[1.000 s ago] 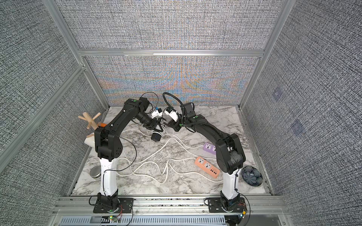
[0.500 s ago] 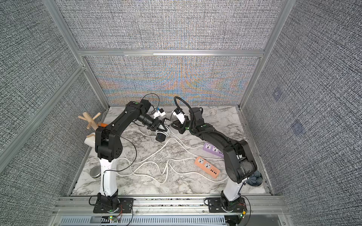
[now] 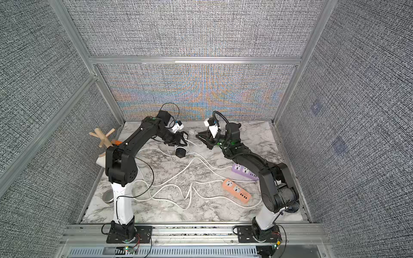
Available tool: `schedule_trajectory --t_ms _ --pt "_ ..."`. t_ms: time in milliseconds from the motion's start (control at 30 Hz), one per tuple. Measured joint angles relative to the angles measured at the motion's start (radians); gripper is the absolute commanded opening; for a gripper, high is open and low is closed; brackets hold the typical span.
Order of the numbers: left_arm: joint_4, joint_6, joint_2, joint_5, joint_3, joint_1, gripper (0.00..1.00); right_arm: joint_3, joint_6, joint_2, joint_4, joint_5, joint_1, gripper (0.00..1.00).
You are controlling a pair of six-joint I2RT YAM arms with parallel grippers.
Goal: Unwrap the cord wrapped around the power strip
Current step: Remove the plug from the socket.
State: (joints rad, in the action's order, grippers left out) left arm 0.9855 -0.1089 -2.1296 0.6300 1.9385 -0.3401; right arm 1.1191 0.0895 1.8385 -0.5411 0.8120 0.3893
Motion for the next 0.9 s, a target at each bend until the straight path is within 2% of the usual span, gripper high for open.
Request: schedule_trajectory --t_ms 233,400,600,767,900 --pt "-0.194 -0.040 0.113 0.122 -0.160 0.000 0.00 0.029 0.025 0.026 0.022 -0.049 0.013 0.00" --pt "-0.365 -0.096 0.206 0.187 -0.274 0.000 0.00 0.036 0.144 0.064 -0.018 -0.089 -0.003 0.00" --pt "-0.534 -0.190 0.226 0.211 -0.380 -0.002 0.00 0.029 0.337 0.126 -0.112 -0.139 -0.040 0.01" --pt "-0.634 -0.249 0.226 0.219 -0.415 -0.013 0.00 0.032 0.478 0.167 -0.144 -0.144 -0.071 0.29" --pt "-0.687 -0.288 0.227 0.232 -0.429 -0.019 0.00 0.057 0.520 0.184 -0.143 -0.119 -0.076 0.50"
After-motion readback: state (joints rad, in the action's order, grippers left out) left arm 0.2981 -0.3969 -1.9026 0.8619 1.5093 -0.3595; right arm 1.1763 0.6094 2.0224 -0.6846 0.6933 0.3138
